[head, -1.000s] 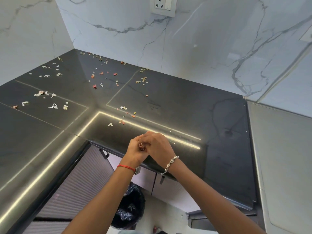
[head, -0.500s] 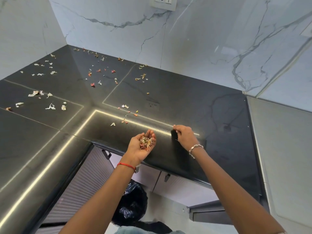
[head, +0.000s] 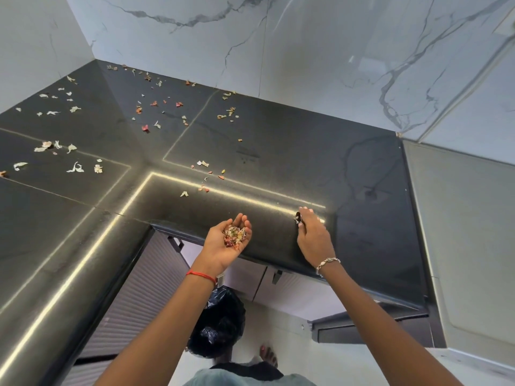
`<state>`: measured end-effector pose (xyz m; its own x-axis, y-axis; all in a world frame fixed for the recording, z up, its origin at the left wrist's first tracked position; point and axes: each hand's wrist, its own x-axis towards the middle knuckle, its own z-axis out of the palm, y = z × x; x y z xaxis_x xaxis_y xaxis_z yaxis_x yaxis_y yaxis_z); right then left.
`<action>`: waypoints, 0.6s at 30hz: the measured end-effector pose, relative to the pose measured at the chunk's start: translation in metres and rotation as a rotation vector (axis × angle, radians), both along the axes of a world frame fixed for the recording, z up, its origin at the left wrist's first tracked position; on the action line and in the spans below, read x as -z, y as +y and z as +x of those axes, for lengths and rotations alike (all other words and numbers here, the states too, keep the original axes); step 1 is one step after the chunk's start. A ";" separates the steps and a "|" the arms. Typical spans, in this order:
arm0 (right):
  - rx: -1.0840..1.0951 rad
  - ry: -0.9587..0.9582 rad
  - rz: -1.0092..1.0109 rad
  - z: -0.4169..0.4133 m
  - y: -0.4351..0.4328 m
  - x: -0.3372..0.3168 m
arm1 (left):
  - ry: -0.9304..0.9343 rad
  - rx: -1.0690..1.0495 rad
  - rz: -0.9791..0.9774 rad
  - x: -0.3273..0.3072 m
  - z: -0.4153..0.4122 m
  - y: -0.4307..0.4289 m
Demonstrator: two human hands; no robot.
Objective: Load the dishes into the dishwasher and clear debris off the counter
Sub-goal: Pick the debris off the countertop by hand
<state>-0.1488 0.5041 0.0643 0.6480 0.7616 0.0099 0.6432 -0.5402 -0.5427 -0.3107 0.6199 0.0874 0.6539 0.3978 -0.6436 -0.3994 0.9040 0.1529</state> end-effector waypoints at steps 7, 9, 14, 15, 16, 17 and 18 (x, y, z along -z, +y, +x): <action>-0.033 -0.120 -0.121 -0.022 0.008 0.011 | -0.014 0.071 0.007 0.007 -0.011 -0.003; -0.056 -0.127 -0.146 -0.024 0.005 0.008 | -0.012 0.157 0.003 0.012 -0.017 -0.009; -0.129 -0.111 -0.146 -0.046 -0.007 0.004 | 0.042 0.465 -0.049 0.031 -0.031 -0.034; -0.152 -0.096 -0.126 -0.051 -0.010 0.005 | 0.058 0.512 -0.068 0.036 -0.031 -0.039; -0.177 -0.070 -0.091 -0.055 -0.014 0.006 | 0.072 0.550 -0.087 0.041 -0.030 -0.042; -0.207 -0.033 -0.037 -0.057 -0.017 0.007 | 0.080 0.579 -0.103 0.045 -0.028 -0.045; -0.227 0.025 0.032 -0.057 -0.020 0.007 | 0.089 0.603 -0.113 0.049 -0.026 -0.048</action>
<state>-0.2060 0.4839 0.0572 0.4606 0.8873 0.0221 0.7321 -0.3657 -0.5747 -0.3367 0.5724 0.0383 0.6841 -0.0986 -0.7227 0.1964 0.9791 0.0524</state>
